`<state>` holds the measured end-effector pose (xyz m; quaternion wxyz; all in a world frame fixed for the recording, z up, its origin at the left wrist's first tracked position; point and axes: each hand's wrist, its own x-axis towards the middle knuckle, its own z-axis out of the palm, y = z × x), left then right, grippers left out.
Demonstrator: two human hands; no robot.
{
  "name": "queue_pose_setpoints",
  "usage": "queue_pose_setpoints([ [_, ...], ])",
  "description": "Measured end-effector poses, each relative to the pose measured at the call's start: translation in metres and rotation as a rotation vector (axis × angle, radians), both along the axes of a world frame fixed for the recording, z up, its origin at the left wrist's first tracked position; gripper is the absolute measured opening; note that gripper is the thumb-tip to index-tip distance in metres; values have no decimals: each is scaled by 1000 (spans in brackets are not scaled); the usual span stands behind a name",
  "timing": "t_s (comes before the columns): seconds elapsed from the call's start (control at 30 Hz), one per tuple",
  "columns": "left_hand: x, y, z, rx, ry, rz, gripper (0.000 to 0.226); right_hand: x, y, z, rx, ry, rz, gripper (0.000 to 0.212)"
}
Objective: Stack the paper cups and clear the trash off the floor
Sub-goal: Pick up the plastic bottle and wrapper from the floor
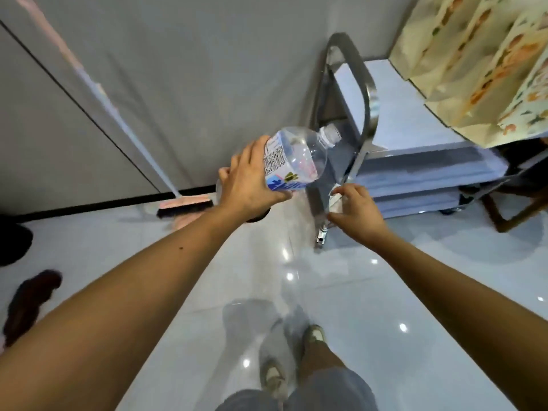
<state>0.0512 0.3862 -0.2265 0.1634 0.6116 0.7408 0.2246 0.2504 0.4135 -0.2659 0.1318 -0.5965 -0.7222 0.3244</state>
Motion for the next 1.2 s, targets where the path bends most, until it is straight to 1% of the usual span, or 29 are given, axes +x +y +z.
queue_pose_setpoints([
  [0.13,-57,3,-4,-15,-29,142,104,-59,30,6,4,-36,141,47],
  [0.27,-95,33,-30,-81,-96,258,107,-103,71,1,-38,-51,182,50],
  [0.37,-117,77,-52,-86,-187,269,105,-130,115,-14,-67,-55,192,52],
  [0.47,-134,126,-70,-71,-349,273,104,-149,161,-28,-136,-45,147,54],
  [0.53,-144,155,-78,-84,-424,252,105,-157,187,-34,-174,-39,124,56],
  [0.63,-160,196,-91,-94,-476,241,103,-171,222,-43,-227,-35,117,59],
  [0.73,-176,229,-109,-90,-522,279,100,-187,251,-57,-268,-25,116,61],
  [0.87,-203,268,-159,-176,-629,378,100,-216,282,-103,-324,-22,115,64],
  [1.0,-231,294,-218,-232,-719,466,92,-250,307,-164,-392,-31,99,64],
  [1.1,-251,309,-260,-273,-740,506,90,-275,326,-209,-453,-54,114,65],
  [1.2,-265,317,-298,-296,-739,532,89,-294,343,-251,-459,-69,95,69],
])
